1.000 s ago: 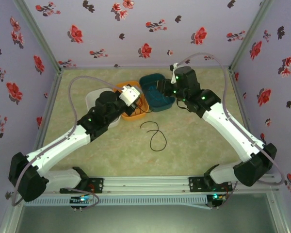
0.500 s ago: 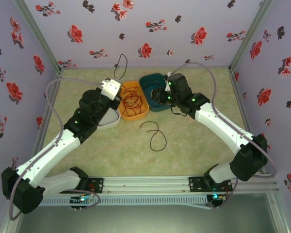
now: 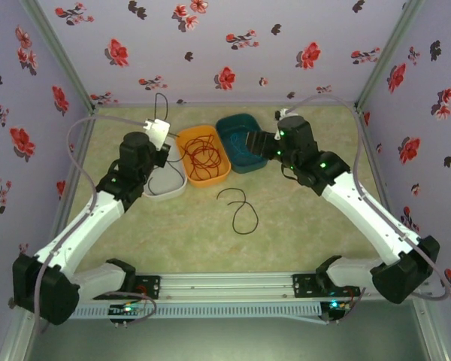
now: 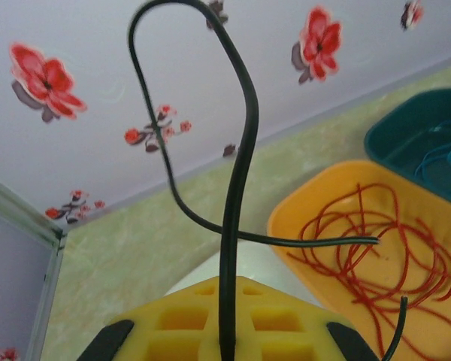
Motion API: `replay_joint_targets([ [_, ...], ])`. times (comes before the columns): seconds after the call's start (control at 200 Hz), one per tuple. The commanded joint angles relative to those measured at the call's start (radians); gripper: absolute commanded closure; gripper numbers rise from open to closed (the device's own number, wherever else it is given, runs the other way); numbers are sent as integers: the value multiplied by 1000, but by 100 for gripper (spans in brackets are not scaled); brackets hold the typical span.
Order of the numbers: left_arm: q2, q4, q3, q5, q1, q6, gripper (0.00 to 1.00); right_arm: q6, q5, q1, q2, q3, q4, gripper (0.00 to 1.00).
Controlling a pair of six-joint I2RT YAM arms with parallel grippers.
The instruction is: Untangle the cables
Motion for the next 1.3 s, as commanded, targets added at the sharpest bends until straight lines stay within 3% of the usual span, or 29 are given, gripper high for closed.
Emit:
replay_joint_targets([
  [0.0,41,-42,3,-21,17,-24,100,-38,96,-8,-40,-9,-44,1],
  [0.62,180,-262,8,-18,63,-205,100,-27,252,-12,-157,-35,-27,1],
  [1.295,389,-311,89,-38,88,-292,100,-28,217,-18,-148,-30,-25,1],
])
